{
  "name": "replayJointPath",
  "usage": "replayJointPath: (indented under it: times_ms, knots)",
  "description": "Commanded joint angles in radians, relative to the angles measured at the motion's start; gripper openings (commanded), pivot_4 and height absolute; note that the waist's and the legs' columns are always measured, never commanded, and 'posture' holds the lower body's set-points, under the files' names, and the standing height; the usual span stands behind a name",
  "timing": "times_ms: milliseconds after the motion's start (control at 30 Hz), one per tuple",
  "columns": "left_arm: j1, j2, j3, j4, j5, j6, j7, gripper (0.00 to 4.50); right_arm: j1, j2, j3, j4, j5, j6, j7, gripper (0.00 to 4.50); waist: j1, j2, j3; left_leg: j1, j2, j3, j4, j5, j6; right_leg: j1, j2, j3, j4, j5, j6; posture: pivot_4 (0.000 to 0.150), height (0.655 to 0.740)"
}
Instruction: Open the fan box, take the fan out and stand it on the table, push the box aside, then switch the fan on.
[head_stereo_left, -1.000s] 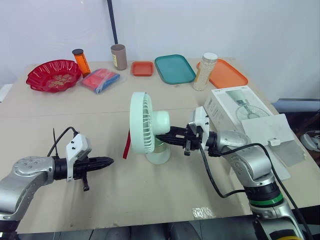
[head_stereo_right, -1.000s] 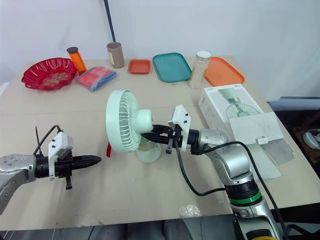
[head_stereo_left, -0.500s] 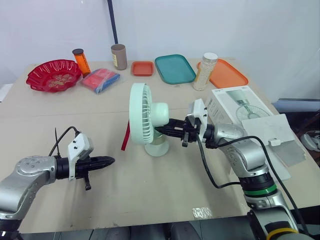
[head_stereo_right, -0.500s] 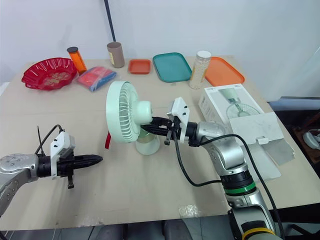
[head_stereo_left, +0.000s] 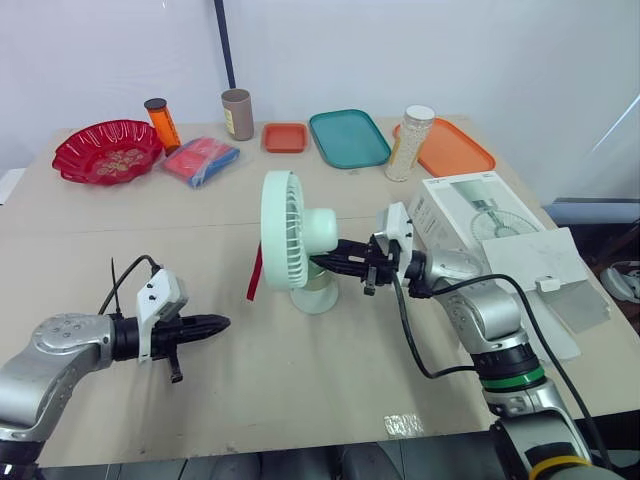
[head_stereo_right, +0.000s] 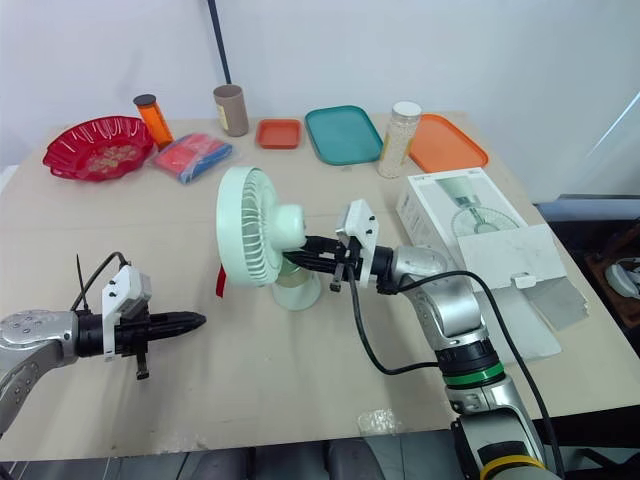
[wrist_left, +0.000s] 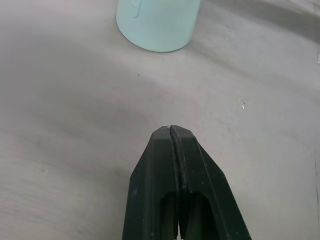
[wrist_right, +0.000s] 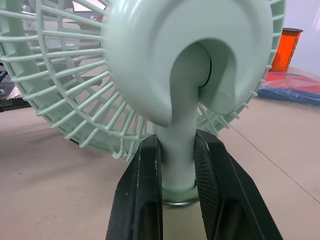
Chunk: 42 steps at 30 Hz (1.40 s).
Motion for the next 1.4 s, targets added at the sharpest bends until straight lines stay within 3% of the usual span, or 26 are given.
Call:
replayJointPath:
  times_ms: [33,267,533,567,1133,1233,1267,1400]
  knots:
    - [0.000,-0.003,0.019,-0.030,-0.004,-0.021,0.007,0.08,0.005,-0.006,-0.010,0.001,0.003,0.009,0.011,0.32,0.000,0.000,0.000,0.000,0.000,0.000,0.000,0.000,0.000,0.000,0.000,0.000,0.000,0.000,0.000,0.150,0.7400]
    - [-0.009,0.000,0.017,-0.022,-0.001,-0.023,0.008,0.08,0.003,0.000,-0.013,0.003,0.008,0.016,0.002,0.32,0.000,0.000,0.000,0.000,0.000,0.000,0.000,0.000,0.000,0.000,0.000,0.000,0.000,0.000,0.000,0.150,0.7400]
    - [-0.020,-0.001,0.011,-0.014,0.000,-0.026,0.008,0.00,0.016,-0.005,-0.017,-0.015,0.005,0.020,-0.002,4.15,0.000,0.000,0.000,0.000,0.000,0.000,0.000,0.000,0.000,0.000,0.000,0.000,0.000,0.000,0.000,0.150,0.7400]
    - [-0.021,-0.002,0.009,-0.015,0.001,-0.026,0.009,0.00,0.017,-0.005,-0.018,-0.017,0.004,0.020,-0.002,4.41,0.000,0.000,0.000,0.000,0.000,0.000,0.000,0.000,0.000,0.000,0.000,0.000,0.000,0.000,0.000,0.150,0.7400]
    - [-0.019,-0.007,0.017,-0.011,-0.006,-0.029,0.019,0.00,0.096,-0.078,-0.060,-0.118,0.017,0.051,-0.024,4.41,0.001,0.000,0.000,0.000,0.000,0.000,0.000,0.000,0.000,0.000,0.000,0.000,0.000,0.000,0.000,0.150,0.7400]
    - [-0.027,-0.016,0.019,-0.004,-0.008,-0.033,0.025,0.61,0.159,-0.122,-0.092,-0.193,0.032,0.088,-0.042,4.50,0.004,0.000,0.000,0.000,0.000,0.000,0.000,0.000,0.000,0.001,0.000,0.000,0.000,0.000,0.000,0.150,0.7400]
    - [-0.032,-0.019,0.017,-0.001,-0.009,-0.032,0.026,1.14,0.174,-0.132,-0.100,-0.210,0.037,0.097,-0.047,4.50,0.004,0.000,0.000,0.000,-0.001,0.000,0.000,0.000,0.000,0.001,-0.001,0.000,0.000,0.000,0.001,0.150,0.7400]
    - [-0.034,-0.035,0.027,-0.003,-0.013,-0.030,0.035,2.44,0.259,-0.190,-0.164,-0.313,0.046,0.165,-0.110,4.50,0.003,0.000,0.000,0.000,-0.001,0.000,0.000,0.000,0.000,0.001,-0.001,0.000,0.000,0.000,0.001,0.150,0.7400]
